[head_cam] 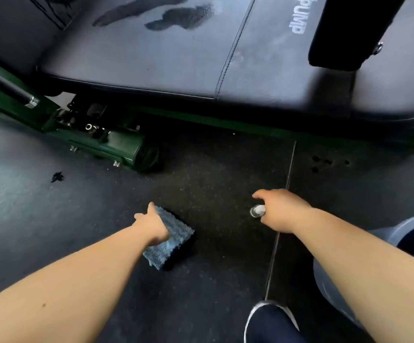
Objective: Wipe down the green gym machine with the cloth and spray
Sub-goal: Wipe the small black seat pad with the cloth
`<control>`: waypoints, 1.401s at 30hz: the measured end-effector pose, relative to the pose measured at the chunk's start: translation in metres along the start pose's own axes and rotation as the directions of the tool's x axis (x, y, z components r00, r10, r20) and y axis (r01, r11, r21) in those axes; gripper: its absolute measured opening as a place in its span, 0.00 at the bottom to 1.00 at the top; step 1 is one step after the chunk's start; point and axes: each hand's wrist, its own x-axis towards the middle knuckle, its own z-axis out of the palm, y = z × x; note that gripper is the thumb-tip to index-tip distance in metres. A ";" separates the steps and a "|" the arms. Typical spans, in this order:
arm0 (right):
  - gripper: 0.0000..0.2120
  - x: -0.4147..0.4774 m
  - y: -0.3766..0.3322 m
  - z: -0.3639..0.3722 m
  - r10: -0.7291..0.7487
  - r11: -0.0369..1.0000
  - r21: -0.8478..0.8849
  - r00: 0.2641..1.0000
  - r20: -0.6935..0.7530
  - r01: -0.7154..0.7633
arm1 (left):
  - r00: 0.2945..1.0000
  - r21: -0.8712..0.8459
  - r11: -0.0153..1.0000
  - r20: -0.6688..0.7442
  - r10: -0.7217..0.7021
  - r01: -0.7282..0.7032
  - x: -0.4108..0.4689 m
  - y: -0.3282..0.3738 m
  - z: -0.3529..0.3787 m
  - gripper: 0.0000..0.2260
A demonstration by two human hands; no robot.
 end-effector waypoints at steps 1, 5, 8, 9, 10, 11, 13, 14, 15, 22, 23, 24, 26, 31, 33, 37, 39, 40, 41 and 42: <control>0.30 0.004 0.001 0.002 0.005 1.000 -0.017 1.000 0.012 -0.004 | 0.999 0.028 0.999 -0.012 0.030 -0.030 0.003 -0.001 0.001 0.42; 0.29 0.016 0.003 0.017 0.040 0.998 0.036 0.996 0.077 -0.043 | 0.998 0.122 0.992 -0.060 -0.023 0.031 0.023 -0.011 0.008 0.41; 0.25 0.022 0.006 0.024 0.025 0.994 0.107 0.998 0.053 -0.031 | 0.992 0.163 0.985 -0.117 -0.043 0.062 0.025 -0.015 0.005 0.24; 0.23 0.024 0.007 0.025 0.030 0.993 0.115 0.999 0.030 -0.034 | 0.988 0.171 0.983 -0.146 -0.048 0.073 0.026 -0.016 0.004 0.19; 0.21 0.025 0.007 0.023 0.037 0.992 0.117 0.999 0.012 -0.038 | 0.984 0.179 0.980 -0.167 -0.057 0.087 0.026 -0.017 0.003 0.18; 0.20 0.026 0.007 0.022 0.040 0.992 0.116 0.999 -0.002 -0.040 | 0.981 0.182 0.979 -0.186 -0.061 0.095 0.027 -0.018 0.003 0.18; 0.17 0.026 0.006 0.018 0.025 0.989 0.145 0.999 -0.020 -0.022 | 0.978 0.141 0.989 -0.206 -0.022 0.052 0.030 -0.017 0.004 0.14; 0.16 0.026 0.005 0.016 0.006 0.985 0.172 1.000 -0.019 -0.003 | 0.980 0.090 0.996 -0.198 0.005 0.014 0.032 -0.016 0.003 0.11; 0.15 0.025 0.003 0.012 -0.013 0.980 0.200 1.000 -0.019 0.016 | 0.983 0.039 0.999 -0.182 0.034 -0.027 0.030 -0.013 0.002 0.09; 0.09 -0.056 -0.040 -0.063 -0.044 0.715 0.688 0.990 -0.137 0.127 | 0.961 -0.324 0.909 -0.178 0.212 -0.261 -0.086 0.002 -0.078 0.11; 0.08 -0.082 -0.048 -0.083 -0.023 0.624 0.770 0.988 -0.150 0.132 | 0.958 -0.376 0.884 -0.182 0.223 -0.277 -0.115 -0.002 -0.097 0.09; 0.07 -0.111 -0.055 -0.105 -0.005 0.547 0.828 0.989 -0.145 0.124 | 0.954 -0.426 0.857 -0.192 0.229 -0.291 -0.148 -0.006 -0.118 0.09; 0.05 -0.162 -0.067 -0.143 0.013 0.395 0.910 0.990 -0.143 0.126 | 0.954 -0.544 0.785 -0.214 0.212 -0.296 -0.208 -0.013 -0.149 0.09; 0.08 -0.306 -0.102 -0.250 0.048 0.018 0.998 0.997 -0.062 0.061 | 0.953 -0.805 0.513 -0.216 0.214 -0.297 -0.377 -0.028 -0.246 0.07; 0.11 -0.344 -0.113 -0.275 0.064 -0.071 0.997 0.997 -0.033 0.037 | 0.935 -0.831 0.444 -0.234 0.265 -0.334 -0.425 -0.033 -0.267 0.18; 0.16 -0.455 -0.135 -0.341 0.035 -0.246 0.966 0.997 -0.067 0.074 | 0.861 -0.751 0.444 -0.329 0.388 -0.488 -0.539 -0.055 -0.326 0.30; 0.18 -0.493 -0.140 -0.361 -0.011 -0.301 0.949 0.995 -0.100 0.092 | 0.825 -0.715 0.440 -0.357 0.438 -0.543 -0.578 -0.057 -0.343 0.24; 0.19 -0.513 -0.139 -0.371 -0.039 -0.313 0.944 0.991 -0.127 0.109 | 0.811 -0.688 0.456 -0.360 0.461 -0.565 -0.600 -0.056 -0.351 0.21; 0.20 -0.529 -0.137 -0.378 -0.063 -0.304 0.946 0.988 -0.139 0.113 | 0.801 -0.662 0.475 -0.357 0.480 -0.579 -0.617 -0.054 -0.355 0.19; 0.20 -0.539 -0.134 -0.384 -0.088 -0.289 0.951 0.987 -0.136 0.106 | 0.793 -0.645 0.485 -0.352 0.498 -0.590 -0.631 -0.049 -0.358 0.19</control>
